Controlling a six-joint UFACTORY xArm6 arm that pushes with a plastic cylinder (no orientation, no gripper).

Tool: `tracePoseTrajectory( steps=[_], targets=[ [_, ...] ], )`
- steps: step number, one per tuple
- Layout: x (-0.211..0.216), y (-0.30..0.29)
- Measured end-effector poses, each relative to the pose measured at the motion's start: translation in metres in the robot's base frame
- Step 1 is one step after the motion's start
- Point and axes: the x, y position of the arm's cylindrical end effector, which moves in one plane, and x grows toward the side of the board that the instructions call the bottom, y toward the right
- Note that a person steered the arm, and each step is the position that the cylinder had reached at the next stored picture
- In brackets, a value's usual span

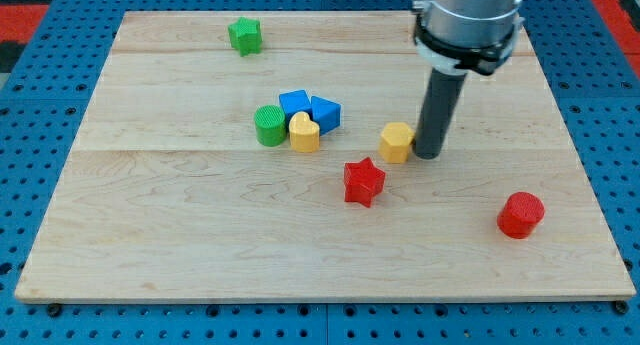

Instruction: Push the red star to the bottom of the yellow hexagon

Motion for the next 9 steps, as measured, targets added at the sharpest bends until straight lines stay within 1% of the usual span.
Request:
tracePoseTrajectory(
  steps=[2,3,4,5,6,7,9],
  targets=[
    [0.0,-0.074],
    [0.004,-0.062],
    [0.009,0.005],
    [0.053,0.01],
    [0.08,-0.015],
    [0.074,-0.059],
    [0.055,-0.089]
  ],
)
